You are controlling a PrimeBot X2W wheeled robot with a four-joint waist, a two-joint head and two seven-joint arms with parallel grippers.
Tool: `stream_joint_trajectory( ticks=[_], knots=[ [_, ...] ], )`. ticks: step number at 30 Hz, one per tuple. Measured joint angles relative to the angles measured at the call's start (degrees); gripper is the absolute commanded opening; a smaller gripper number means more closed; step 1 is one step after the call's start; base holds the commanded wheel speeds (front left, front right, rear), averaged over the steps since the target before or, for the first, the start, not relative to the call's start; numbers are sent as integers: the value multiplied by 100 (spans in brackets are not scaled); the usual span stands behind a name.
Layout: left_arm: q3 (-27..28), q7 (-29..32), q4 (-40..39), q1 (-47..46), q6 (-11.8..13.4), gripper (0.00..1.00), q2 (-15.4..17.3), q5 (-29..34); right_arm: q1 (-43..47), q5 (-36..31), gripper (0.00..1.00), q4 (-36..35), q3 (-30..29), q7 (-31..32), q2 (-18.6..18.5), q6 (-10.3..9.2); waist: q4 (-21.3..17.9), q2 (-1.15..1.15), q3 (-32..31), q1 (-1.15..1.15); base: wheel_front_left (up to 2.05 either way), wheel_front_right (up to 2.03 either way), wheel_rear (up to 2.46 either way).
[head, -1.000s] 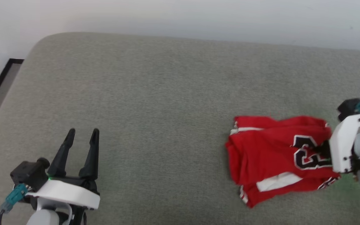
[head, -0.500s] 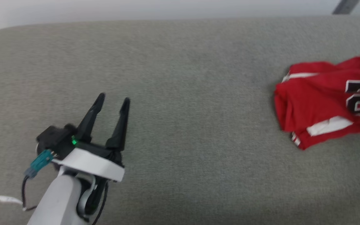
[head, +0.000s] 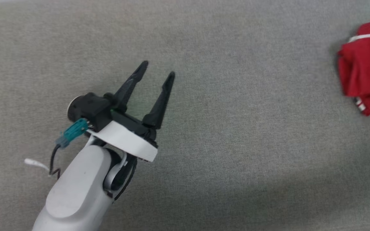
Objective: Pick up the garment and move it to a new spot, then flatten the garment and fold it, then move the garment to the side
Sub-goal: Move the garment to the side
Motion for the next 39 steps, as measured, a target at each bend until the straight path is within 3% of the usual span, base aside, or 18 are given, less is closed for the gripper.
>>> stream_joint_trajectory(
  ticks=[15,16,17,18,19,20,30,39],
  knots=[
    [-441,0,113,-533,0,100,4,-105,-788,-1405,0,2002,-872,-1183,456,0,76,0,452,0,0,0,0],
    [-410,0,113,-534,0,100,5,-109,-817,-1490,7,2060,-877,-1234,491,0,93,0,456,0,0,0,0],
    [-390,0,111,-534,0,100,10,-116,-846,-1560,38,2105,-886,-1257,510,0,106,0,454,0,0,0,0],
    [-366,0,109,-534,0,100,15,-115,-882,-1567,48,2145,-942,-1335,526,0,114,0,448,0,0,0,0],
    [-335,0,102,-533,0,100,23,-115,-916,-1607,83,2162,-975,-1388,526,0,119,0,439,-1,0,0,0],
    [-297,0,94,-528,0,100,33,-116,-937,-1639,100,2180,-976,-1382,535,0,123,0,425,0,0,0,0],
    [254,0,43,-163,0,100,92,-215,-1129,-1782,100,2292,-1147,-1889,644,0,102,0,130,0,0,0,0],
    [794,0,62,272,1,100,82,-366,-1016,-1624,100,2125,-1155,-2526,1194,0,173,0,-298,0,0,0,0]
  ],
)
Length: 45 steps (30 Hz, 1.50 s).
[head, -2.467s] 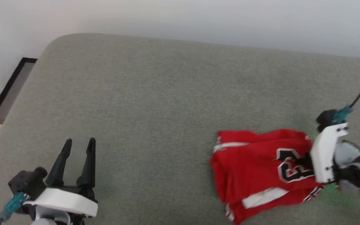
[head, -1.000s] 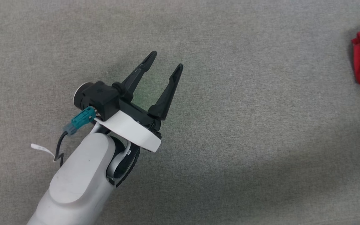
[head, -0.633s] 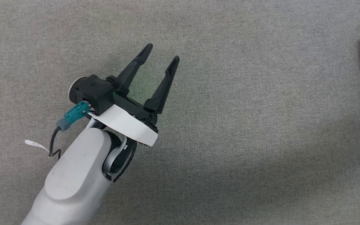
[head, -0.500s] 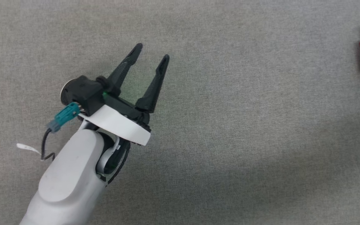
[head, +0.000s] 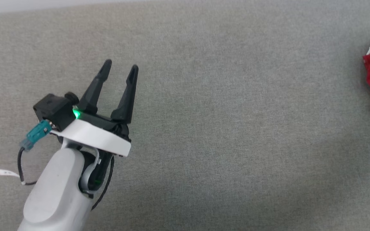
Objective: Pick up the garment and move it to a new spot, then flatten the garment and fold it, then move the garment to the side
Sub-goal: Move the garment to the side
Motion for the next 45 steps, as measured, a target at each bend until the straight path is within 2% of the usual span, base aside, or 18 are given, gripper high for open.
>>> stream_joint_trajectory(
  ticks=[9,15,20,29,45],
  knots=[
    [525,0,-80,535,-1,100,3,16,511,397,100,-533,355,-443,467,0,125,0,-405,0,0,0,0],
    [1003,0,-248,940,-1,100,36,237,1084,772,100,-1319,764,-712,587,0,217,0,-674,0,0,0,0],
    [1340,0,-413,1355,-1,100,-23,355,1720,970,100,-2013,879,-789,584,0,309,0,-889,0,0,0,0],
    [1796,0,-672,2042,-1,100,-41,492,3134,837,100,-3560,248,-802,883,0,424,0,-1222,0,0,0,0],
    [2477,-1,-1106,3080,-1,100,-374,840,5213,504,100,-5132,-554,-802,1511,-1,582,0,-1700,0,0,0,0]
  ],
)
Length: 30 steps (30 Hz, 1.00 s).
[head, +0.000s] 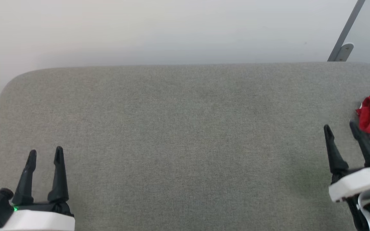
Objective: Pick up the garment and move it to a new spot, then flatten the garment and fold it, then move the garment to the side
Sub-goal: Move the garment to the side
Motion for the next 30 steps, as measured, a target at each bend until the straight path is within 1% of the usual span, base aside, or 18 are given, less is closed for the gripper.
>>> stream_joint_trajectory(
  ticks=[6,15,25,30],
  knots=[
    [131,1,-93,289,0,100,-115,82,503,-62,100,-288,-259,0,214,0,47,0,-116,0,0,0,0],
    [82,1,-30,591,0,100,-183,143,972,-97,100,-625,-515,0,467,0,85,0,-214,0,0,0,0],
    [-3,1,127,694,0,100,-168,143,1277,-144,100,-829,-586,0,677,0,135,0,-290,0,0,0,0],
    [-68,1,163,695,0,100,-152,116,1300,-129,100,-870,-535,0,697,0,154,0,-310,0,0,0,0]
  ],
)
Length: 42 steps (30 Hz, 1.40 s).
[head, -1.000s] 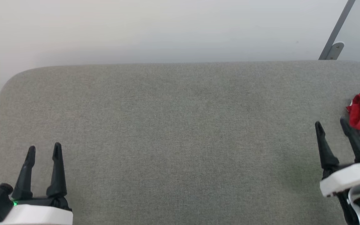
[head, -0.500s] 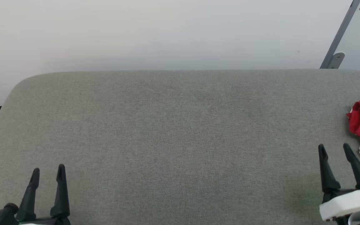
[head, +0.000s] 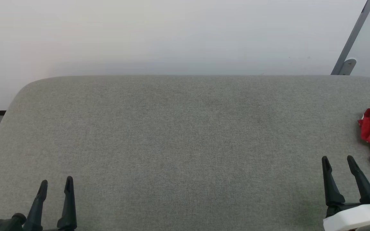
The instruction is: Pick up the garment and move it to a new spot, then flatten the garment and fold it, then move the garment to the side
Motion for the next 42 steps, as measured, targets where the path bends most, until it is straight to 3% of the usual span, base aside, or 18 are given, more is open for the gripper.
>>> stream_joint_trajectory(
  ticks=[8,9,16,42],
  knots=[
    [-42,0,60,-1,0,100,-14,-43,44,85,100,-18,86,0,0,0,44,0,-20,0,0,0,0],
    [-41,3,88,-2,1,0,-33,-41,54,96,0,15,107,0,12,0,48,0,-22,0,0,0,0],
    [-90,83,341,2,1,0,-191,-209,175,291,0,246,116,88,136,0,43,0,-18,0,0,0,0],
    [14,723,594,-424,1,0,-401,-2326,-77,2565,0,265,-36,748,379,0,-10,0,22,0,0,0,0]
  ],
)
